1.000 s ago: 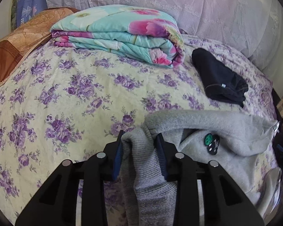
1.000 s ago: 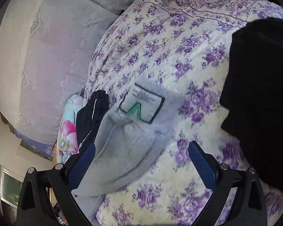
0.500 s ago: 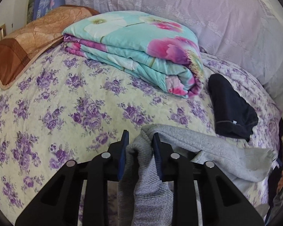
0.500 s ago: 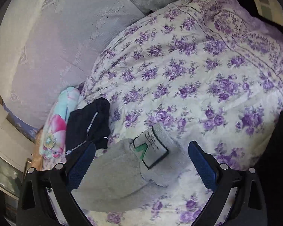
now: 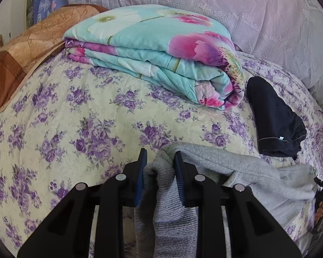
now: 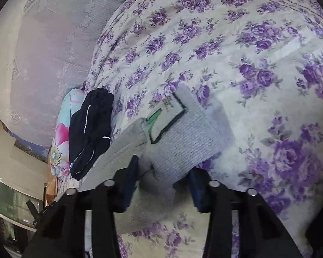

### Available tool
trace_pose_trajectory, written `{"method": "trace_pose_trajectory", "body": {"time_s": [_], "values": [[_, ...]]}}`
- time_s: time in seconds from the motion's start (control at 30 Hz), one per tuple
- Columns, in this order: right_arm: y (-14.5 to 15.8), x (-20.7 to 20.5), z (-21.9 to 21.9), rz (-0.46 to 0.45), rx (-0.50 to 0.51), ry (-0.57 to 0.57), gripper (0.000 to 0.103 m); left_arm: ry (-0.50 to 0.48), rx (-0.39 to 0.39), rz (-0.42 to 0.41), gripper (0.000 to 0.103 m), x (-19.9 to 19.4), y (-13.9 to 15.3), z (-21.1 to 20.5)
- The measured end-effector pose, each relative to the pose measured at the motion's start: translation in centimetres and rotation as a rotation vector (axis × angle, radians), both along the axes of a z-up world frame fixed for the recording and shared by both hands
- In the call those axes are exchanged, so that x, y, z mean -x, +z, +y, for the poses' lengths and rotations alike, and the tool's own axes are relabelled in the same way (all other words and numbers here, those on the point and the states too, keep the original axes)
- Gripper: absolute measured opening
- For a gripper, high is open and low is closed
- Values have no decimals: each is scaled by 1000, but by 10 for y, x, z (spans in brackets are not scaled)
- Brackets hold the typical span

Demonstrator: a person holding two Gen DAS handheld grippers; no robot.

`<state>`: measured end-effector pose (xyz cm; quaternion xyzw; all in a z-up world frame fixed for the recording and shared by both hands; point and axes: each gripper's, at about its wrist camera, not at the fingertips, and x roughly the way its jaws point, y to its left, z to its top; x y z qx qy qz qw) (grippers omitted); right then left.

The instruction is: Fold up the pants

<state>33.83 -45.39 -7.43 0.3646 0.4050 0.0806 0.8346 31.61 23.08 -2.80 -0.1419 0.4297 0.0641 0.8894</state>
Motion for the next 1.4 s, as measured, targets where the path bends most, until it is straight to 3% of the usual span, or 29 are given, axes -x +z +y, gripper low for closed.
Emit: {"method": "trace_pose_trajectory", "body": {"time_s": [0.03, 0.17, 0.27, 0.4, 0.47, 0.53, 0.6, 0.7, 0.77, 0.83, 0.9, 1.03, 1.2, 1.3, 1.33, 1.4], "values": [[3, 3, 0, -21, 5, -6, 28, -3, -8, -1, 25, -3, 1, -2], [40, 27, -2, -135, 76, -18, 24, -35, -25, -36, 25, -14, 14, -9], [61, 37, -20, -164, 95, -54, 23, -75, -42, -64, 25, -27, 23, -20], [45, 30, -23, -85, 175, -58, 24, -82, -56, -65, 27, -40, 13, -31], [17, 23, -25, 16, 149, -53, 29, -67, -35, -24, 35, -41, -3, -24], [2, 27, -29, 52, 127, -67, 37, -58, 16, 24, 50, -37, -20, -11], [5, 35, -29, 55, 144, -69, 44, -68, 33, 21, 54, -26, -23, -3], [36, 52, -29, -8, 262, -129, 50, -107, -45, -11, 59, -13, -16, -7], [63, 58, -31, -85, 321, -150, 51, -122, -81, -14, 59, -13, -14, -11], [74, 42, -34, -94, 273, -99, 51, -119, -89, -8, 59, -18, -15, -14], [70, 17, -34, -48, 217, -42, 51, -109, -78, -4, 59, -21, -17, -13], [56, -19, -43, 13, 250, -53, 49, -92, -55, 2, 59, -24, -23, -10], [28, -30, -62, 87, 203, -42, 49, -101, -80, 12, 60, -29, -23, -11], [17, -24, -56, 86, 170, -8, 39, -101, -90, 18, 60, -33, -24, -13], [17, -20, -55, 60, 178, -14, 24, -97, -87, 17, 60, -33, -24, -12], [20, -14, -56, 28, 164, -32, 14, -90, -84, 5, 57, -33, -22, -13]]}}
